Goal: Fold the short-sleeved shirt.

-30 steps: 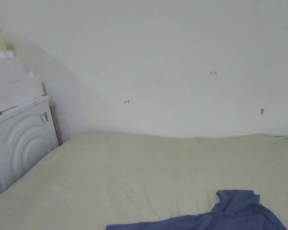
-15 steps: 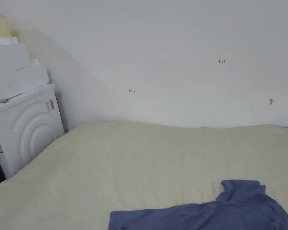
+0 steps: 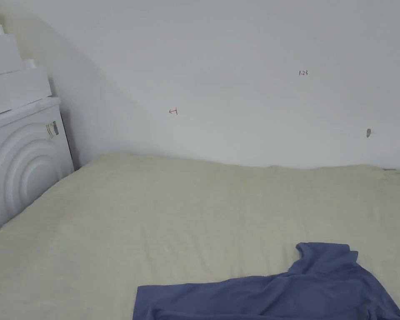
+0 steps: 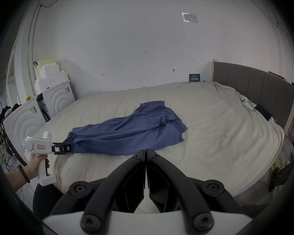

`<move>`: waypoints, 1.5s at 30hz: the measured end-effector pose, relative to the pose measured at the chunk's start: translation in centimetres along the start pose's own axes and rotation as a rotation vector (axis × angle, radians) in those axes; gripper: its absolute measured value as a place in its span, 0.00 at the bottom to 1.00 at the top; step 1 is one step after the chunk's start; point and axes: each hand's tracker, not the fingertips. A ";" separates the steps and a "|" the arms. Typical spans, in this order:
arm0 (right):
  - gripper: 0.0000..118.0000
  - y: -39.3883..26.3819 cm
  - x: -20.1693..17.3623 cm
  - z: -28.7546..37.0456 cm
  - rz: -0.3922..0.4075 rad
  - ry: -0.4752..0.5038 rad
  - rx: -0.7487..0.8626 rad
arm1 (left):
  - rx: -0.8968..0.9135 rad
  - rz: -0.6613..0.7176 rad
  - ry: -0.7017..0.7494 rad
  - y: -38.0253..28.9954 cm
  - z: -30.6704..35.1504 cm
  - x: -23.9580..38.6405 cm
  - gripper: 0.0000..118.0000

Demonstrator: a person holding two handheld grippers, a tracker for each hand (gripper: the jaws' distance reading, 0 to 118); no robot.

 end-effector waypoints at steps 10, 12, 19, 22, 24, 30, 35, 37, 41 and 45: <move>0.19 0.5 2.1 -5.7 -0.027 -0.011 -0.043 | 0.004 -0.058 -0.001 -0.6 -0.4 1.2 0.09; 0.62 0.7 3.6 -8.8 -0.056 -0.051 -0.071 | -0.003 -0.056 0.003 -0.6 -0.6 1.3 0.09; 0.74 0.8 9.6 -22.1 -0.310 -0.163 -0.153 | -0.009 -0.062 -0.009 -0.6 -0.8 0.9 0.09; 0.69 0.2 10.0 -26.8 -0.282 -0.199 -0.224 | -0.012 -0.052 -0.004 -0.5 -0.8 1.0 0.09; 0.58 -0.7 9.2 -28.5 -0.234 -0.228 -0.279 | -0.007 -0.044 0.000 -0.6 -0.8 1.1 0.09; 0.08 0.0 7.0 -26.7 -0.125 -0.175 -0.218 | -0.012 -0.003 -0.050 0.5 0.1 0.0 0.09; 0.07 1.5 8.0 -22.7 -0.168 -0.162 -0.179 | 0.004 0.046 -0.101 1.1 2.3 -1.8 0.07; 0.07 1.7 7.8 -20.4 -0.160 -0.164 -0.167 | 0.012 0.048 -0.108 1.2 3.7 -2.3 0.07; 0.07 1.4 6.9 -15.8 -0.124 -0.156 -0.156 | 0.023 0.031 -0.116 0.5 6.5 -3.3 0.07; 0.07 -0.7 5.8 -11.6 -0.111 -0.169 -0.173 | -0.017 -0.015 -0.130 -2.0 9.0 -4.7 0.07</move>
